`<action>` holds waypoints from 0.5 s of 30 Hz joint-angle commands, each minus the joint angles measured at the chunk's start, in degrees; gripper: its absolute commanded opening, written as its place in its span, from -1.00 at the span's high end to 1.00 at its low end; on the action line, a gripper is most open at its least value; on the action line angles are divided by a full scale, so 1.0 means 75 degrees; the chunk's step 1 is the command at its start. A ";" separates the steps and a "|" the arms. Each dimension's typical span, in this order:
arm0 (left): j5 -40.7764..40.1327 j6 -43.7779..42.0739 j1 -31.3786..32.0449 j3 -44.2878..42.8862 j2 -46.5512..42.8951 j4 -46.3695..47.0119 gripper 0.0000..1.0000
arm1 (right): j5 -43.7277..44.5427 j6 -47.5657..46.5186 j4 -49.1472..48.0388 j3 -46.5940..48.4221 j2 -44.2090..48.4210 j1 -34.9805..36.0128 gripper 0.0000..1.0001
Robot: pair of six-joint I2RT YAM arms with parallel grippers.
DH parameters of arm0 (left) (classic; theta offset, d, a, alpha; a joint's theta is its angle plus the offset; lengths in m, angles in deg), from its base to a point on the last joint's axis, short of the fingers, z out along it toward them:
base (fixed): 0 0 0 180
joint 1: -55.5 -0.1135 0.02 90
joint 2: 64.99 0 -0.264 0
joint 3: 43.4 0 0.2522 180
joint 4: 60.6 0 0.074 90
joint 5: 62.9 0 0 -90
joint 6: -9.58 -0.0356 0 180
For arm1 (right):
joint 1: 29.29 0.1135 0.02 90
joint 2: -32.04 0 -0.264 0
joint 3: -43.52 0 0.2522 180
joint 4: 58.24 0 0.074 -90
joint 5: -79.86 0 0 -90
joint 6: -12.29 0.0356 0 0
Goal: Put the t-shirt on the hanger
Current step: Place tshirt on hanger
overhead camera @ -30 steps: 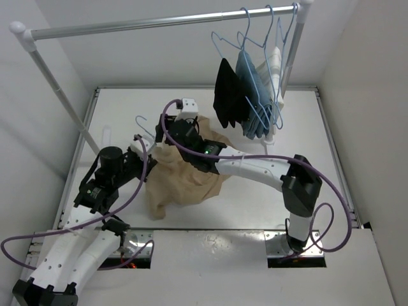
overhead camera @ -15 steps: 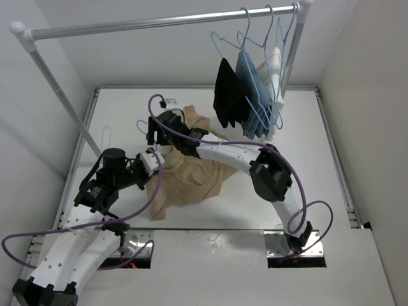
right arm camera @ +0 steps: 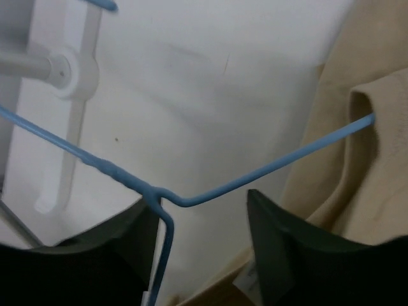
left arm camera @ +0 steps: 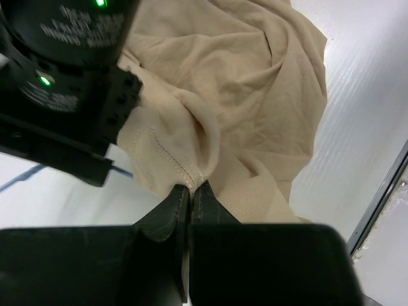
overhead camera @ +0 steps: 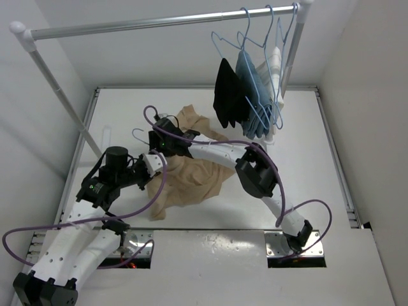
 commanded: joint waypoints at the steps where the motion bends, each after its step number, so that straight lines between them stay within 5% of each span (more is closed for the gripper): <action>1: 0.0214 -0.0142 0.0019 -0.0375 -0.0009 0.0082 1.00 | -0.0856 0.0121 0.0353 0.0455 -0.0415 -0.0037 0.00; 7: 0.0145 -0.0072 0.0090 -0.0375 -0.0079 0.0012 1.00 | -0.1231 0.0472 -0.0156 0.0143 -0.0313 -0.0259 1.00; 15: 0.0144 -0.0247 0.0090 -0.0375 -0.0220 -0.0362 1.00 | -0.0881 0.0777 -0.3180 -0.2471 0.1398 -0.0471 1.00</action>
